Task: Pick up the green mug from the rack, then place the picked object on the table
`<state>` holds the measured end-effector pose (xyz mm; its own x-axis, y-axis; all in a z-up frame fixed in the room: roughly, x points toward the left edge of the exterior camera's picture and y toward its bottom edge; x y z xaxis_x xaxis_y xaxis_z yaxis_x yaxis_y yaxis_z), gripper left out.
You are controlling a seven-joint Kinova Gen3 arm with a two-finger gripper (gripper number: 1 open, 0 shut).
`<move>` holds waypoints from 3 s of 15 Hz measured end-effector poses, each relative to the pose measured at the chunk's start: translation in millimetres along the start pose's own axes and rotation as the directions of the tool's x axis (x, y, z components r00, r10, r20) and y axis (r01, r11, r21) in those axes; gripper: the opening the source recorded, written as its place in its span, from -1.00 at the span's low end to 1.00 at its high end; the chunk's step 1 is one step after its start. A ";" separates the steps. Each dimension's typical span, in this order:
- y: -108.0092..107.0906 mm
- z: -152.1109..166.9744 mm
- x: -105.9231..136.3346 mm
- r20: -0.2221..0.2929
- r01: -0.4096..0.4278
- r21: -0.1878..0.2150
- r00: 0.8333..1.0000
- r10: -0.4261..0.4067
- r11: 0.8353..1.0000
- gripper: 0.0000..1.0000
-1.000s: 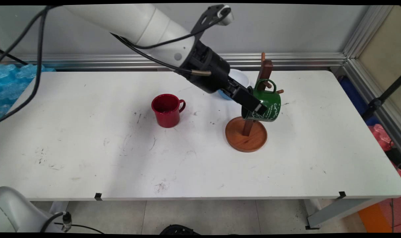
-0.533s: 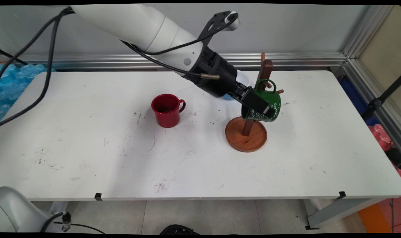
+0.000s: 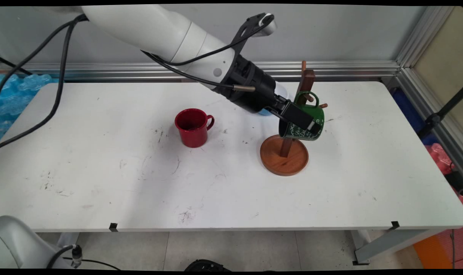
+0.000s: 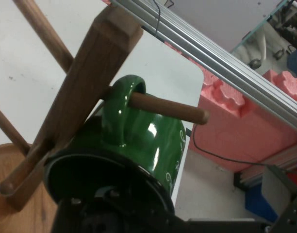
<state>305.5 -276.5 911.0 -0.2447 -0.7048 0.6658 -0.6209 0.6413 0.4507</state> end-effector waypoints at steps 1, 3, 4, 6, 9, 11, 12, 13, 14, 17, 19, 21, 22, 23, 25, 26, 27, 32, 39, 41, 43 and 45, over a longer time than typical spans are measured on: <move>-0.9 -0.7 -0.8 -0.003 0.004 -0.001 1.000 -0.004 1.000 1.00; -2.7 -2.1 -2.2 -0.006 0.009 -0.002 1.000 -0.009 1.000 1.00; -3.5 -2.8 -3.0 -0.009 0.013 -0.004 1.000 -0.013 1.000 1.00; -4.5 -3.3 -3.8 -0.013 0.017 -0.006 1.000 -0.017 1.000 1.00; -5.9 -3.1 -4.9 -0.022 0.023 -0.009 0.999 -0.023 1.000 1.00; -6.4 -1.7 -5.8 -0.028 0.024 -0.012 0.999 -0.024 1.000 1.00; -6.6 -0.8 -6.1 -0.030 0.023 -0.014 0.999 -0.024 1.000 1.00; -6.6 0.2 -6.2 -0.032 0.022 -0.015 0.999 -0.023 1.000 -1.00; -6.6 0.8 -6.2 -0.034 0.021 -0.016 0.999 -0.022 1.000 -1.00; -7.2 3.9 -4.9 -0.041 0.016 -0.014 0.999 -0.017 1.000 -1.00; -7.8 5.1 -4.6 -0.042 0.014 -0.011 0.999 -0.014 1.000 -1.00; -8.5 5.2 -4.5 -0.044 0.011 -0.008 0.999 -0.012 1.000 -1.00; -8.7 5.0 -4.5 -0.045 0.010 -0.006 0.999 -0.010 1.000 -1.00; -8.6 5.0 -4.4 -0.045 0.008 -0.005 0.999 -0.008 1.000 -1.00; -8.7 4.2 -4.5 -0.045 0.005 -0.004 0.999 -0.006 1.000 -1.00; -8.5 3.6 -4.5 -0.046 0.004 -0.003 0.999 -0.004 1.000 -1.00; -8.3 2.8 -4.5 -0.047 0.003 -0.003 0.999 -0.003 1.000 -1.00; -4.1 -2.5 -5.7 -0.044 -0.006 -0.012 0.999 0.005 1.000 -1.00; 11.0 -11.6 -12.9 -0.028 -0.009 -0.043 1.000 0.008 0.999 -1.00; 17.6 -15.1 -16.1 -0.021 -0.011 -0.056 1.000 0.010 0.998 -1.00; 22.8 -18.5 -18.8 -0.015 -0.013 -0.066 1.000 0.012 0.998 -1.00; 27.2 -21.5 -21.1 -0.009 -0.015 -0.074 1.000 0.015 0.997 -1.00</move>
<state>309.7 -237.7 922.0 -0.2468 -0.6925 0.6779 -0.5600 0.6728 0.4834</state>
